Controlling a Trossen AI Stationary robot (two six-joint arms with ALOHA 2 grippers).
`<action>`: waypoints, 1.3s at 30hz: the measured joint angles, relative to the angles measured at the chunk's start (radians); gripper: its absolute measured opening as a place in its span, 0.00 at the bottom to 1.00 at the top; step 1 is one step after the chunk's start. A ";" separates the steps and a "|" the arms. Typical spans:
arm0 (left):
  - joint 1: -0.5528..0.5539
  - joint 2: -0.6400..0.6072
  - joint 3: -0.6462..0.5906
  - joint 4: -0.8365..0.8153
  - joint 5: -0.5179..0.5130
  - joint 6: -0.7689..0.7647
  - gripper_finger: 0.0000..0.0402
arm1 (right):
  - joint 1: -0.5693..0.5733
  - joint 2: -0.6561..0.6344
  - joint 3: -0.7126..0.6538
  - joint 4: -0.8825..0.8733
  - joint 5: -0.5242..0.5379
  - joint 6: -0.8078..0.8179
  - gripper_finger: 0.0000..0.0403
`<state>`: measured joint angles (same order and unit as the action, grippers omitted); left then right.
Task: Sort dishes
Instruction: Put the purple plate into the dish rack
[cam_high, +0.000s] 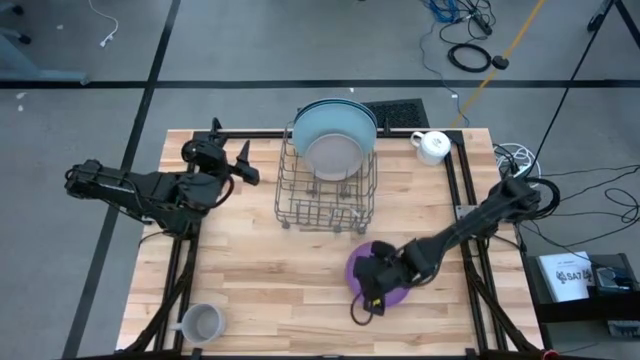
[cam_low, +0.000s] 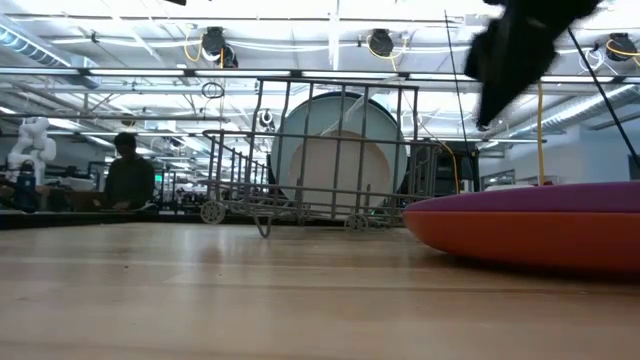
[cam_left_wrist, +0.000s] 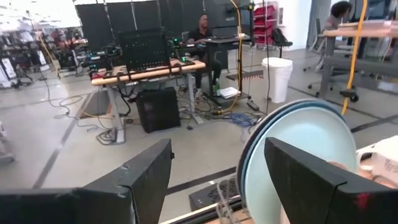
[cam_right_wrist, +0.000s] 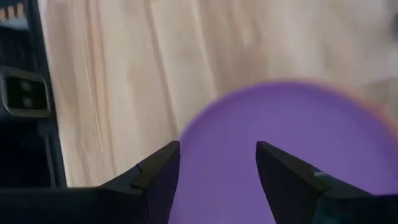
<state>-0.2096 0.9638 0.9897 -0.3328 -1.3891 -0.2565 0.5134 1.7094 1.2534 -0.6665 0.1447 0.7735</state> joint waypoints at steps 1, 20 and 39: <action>0.000 0.000 0.000 0.008 0.005 0.000 0.64 | 0.007 0.013 -0.007 -0.001 -0.017 0.008 0.51; -0.035 0.008 0.000 0.039 0.123 -0.051 0.64 | 0.104 0.123 -0.012 0.046 -0.051 0.012 0.51; -0.032 0.016 0.000 0.040 0.118 -0.045 0.64 | 0.104 0.167 -0.010 0.043 -0.085 -0.021 0.10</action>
<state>-0.2417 0.9798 0.9897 -0.2924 -1.2715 -0.3016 0.6178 1.8760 1.2433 -0.6238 0.0598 0.7526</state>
